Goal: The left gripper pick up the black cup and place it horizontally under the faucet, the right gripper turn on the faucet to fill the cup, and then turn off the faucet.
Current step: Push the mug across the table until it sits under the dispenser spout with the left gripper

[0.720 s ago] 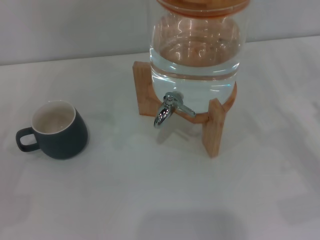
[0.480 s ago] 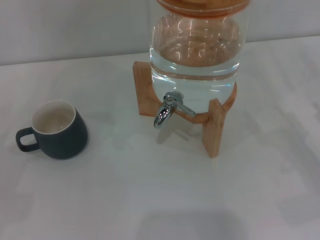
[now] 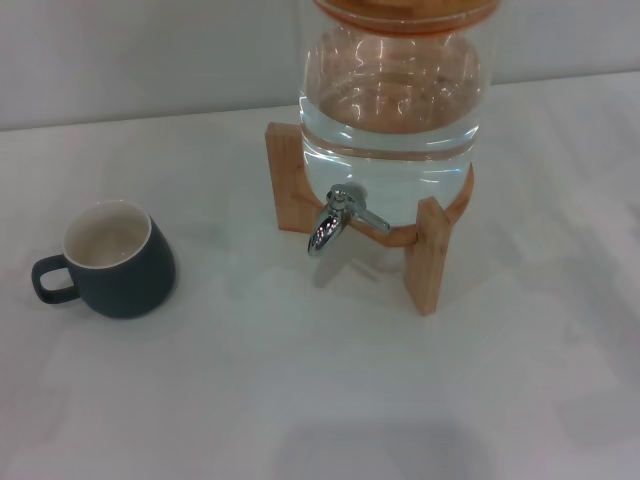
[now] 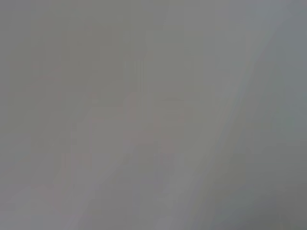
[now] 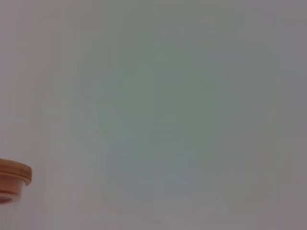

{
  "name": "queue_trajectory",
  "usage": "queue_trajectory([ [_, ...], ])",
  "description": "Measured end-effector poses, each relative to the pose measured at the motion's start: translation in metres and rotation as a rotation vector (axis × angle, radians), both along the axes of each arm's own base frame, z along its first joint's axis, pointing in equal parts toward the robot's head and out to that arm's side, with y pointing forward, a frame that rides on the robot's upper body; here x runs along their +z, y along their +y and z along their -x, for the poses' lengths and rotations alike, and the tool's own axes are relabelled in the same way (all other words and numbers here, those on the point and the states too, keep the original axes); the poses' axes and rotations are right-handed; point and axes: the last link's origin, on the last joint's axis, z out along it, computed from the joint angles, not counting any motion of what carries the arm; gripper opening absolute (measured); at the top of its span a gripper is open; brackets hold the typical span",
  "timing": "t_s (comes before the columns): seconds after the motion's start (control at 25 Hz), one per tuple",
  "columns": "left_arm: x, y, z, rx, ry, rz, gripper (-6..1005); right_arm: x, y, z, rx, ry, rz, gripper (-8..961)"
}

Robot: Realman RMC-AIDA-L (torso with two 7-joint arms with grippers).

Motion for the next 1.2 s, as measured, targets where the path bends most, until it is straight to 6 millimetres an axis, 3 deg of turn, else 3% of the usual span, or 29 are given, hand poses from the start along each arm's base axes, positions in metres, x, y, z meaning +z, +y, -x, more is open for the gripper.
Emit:
queue_trajectory([
  [0.32,-0.018,-0.018,0.002,-0.027,0.051,0.189,841,0.008,0.002,-0.001,0.001,-0.023,-0.018,795],
  [0.48,-0.034,-0.024,0.004,-0.005,0.078,0.200,835,0.010,0.006,0.001,0.009,-0.031,-0.021,795],
  [0.68,-0.048,-0.024,0.004,0.021,0.079,0.203,828,0.010,0.012,0.005,0.025,-0.034,-0.022,795],
  [1.2,-0.063,-0.019,0.008,0.067,0.114,0.234,809,0.012,0.013,0.007,0.036,-0.037,-0.035,795],
])
